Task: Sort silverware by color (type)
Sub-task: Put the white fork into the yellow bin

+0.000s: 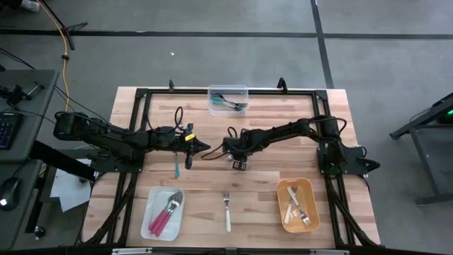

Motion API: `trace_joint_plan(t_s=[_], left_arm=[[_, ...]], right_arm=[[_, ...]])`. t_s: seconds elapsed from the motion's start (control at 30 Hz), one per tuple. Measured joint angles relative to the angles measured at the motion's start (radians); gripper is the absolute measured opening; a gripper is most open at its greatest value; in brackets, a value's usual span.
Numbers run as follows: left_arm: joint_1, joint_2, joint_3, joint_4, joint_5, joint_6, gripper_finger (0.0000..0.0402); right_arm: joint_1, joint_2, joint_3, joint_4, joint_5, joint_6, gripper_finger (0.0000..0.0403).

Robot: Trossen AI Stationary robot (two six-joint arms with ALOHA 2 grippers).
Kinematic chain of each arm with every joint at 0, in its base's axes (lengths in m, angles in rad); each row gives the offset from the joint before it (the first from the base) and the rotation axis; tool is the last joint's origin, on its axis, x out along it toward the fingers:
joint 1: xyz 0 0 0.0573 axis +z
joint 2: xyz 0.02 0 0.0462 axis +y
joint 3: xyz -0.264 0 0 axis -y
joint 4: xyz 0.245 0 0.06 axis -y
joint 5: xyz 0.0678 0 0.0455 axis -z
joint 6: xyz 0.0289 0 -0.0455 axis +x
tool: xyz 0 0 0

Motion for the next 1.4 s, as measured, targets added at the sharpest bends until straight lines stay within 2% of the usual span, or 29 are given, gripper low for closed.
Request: trace_joint_plan(t_s=[0.2, 0.37, 0.57, 0.9, 1.1, 1.4], left_arm=[[0.0, 0.0, 0.0, 0.0, 0.0, 0.0, 0.0], [0.0, 0.0, 0.0, 0.0, 0.0, 0.008, 0.0], [0.0, 0.0, 0.0, 0.0, 0.0, 0.008, 0.0], [0.0, 0.0, 0.0, 0.0, 0.0, 0.008, 0.0], [0.0, 0.0, 0.0, 0.0, 0.0, 0.008, 0.0], [0.0, 0.0, 0.0, -0.002, 0.0, 0.008, 0.0]], right_arm=[[-0.028, -0.001, -0.002, 0.036, -0.124, -0.339, 0.0147], [-0.02, 0.0, -0.002, 0.059, -0.15, -0.468, 0.0141], [-0.031, 0.007, -0.001, 0.057, -0.204, -0.439, 0.011], [-0.04, 0.046, 0.004, 0.02, -0.229, -0.341, 0.007], [-0.055, 0.051, 0.04, -0.035, -0.245, -0.258, 0.0012], [-0.047, 0.063, 0.16, -0.15, -0.287, -0.177, 0.0008]])
